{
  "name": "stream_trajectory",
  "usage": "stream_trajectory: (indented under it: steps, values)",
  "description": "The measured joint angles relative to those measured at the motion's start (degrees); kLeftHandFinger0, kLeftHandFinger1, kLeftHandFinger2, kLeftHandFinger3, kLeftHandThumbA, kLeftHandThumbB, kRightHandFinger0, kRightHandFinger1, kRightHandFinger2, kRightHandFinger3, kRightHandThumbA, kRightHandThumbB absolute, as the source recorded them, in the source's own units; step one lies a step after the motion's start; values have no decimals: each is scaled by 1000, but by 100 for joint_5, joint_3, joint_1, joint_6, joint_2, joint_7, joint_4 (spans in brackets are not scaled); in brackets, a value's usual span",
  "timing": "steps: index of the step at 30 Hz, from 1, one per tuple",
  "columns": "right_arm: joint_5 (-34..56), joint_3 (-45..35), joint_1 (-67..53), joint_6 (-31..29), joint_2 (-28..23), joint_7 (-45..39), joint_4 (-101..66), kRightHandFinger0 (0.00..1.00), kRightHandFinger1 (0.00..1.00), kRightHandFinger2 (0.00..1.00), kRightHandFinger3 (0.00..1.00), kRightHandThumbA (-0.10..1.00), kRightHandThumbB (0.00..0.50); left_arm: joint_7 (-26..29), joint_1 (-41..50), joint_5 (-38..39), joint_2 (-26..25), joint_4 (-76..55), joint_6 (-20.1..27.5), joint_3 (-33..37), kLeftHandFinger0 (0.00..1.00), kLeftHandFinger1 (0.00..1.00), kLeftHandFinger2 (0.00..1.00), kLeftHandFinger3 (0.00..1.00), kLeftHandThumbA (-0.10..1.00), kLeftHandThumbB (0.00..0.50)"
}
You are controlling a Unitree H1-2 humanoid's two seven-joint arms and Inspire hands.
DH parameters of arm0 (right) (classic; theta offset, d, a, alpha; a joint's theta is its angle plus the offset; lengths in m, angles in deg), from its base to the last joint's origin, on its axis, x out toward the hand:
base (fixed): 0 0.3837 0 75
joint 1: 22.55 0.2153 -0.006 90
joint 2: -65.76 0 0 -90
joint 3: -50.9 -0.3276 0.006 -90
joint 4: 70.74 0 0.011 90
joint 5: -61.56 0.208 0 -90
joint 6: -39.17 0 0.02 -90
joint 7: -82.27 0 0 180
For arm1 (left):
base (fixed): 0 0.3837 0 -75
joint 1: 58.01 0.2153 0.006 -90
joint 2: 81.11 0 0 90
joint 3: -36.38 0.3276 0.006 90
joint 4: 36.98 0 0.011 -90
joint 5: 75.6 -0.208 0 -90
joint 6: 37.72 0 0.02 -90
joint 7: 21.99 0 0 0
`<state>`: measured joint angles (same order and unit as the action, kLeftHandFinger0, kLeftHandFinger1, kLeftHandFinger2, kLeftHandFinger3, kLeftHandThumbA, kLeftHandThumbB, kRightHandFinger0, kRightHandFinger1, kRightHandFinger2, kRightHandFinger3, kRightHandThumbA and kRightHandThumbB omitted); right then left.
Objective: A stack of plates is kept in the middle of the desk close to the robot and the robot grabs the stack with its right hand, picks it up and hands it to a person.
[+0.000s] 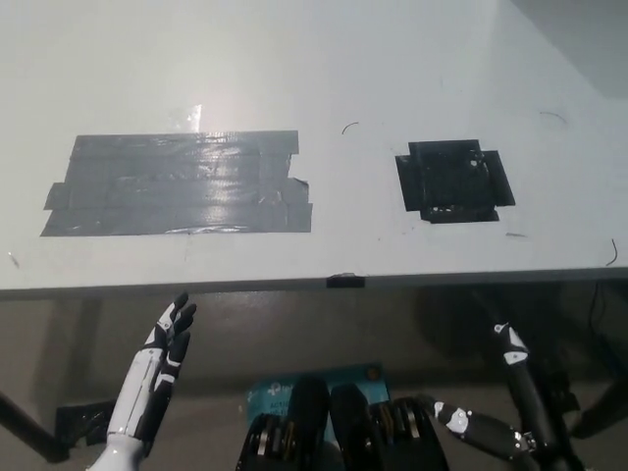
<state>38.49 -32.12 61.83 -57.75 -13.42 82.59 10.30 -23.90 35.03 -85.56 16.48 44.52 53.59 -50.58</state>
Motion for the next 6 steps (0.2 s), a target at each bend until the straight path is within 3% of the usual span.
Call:
stream_trajectory:
  steps: [6]
  values:
    - [330, -1, 93, -46, 17, -14, 349, 1000, 1000, 1000, 1000, 902, 309, 7, -1, -5, 51, 34, 59, -22, 1000, 1000, 1000, 1000, 1000, 0]
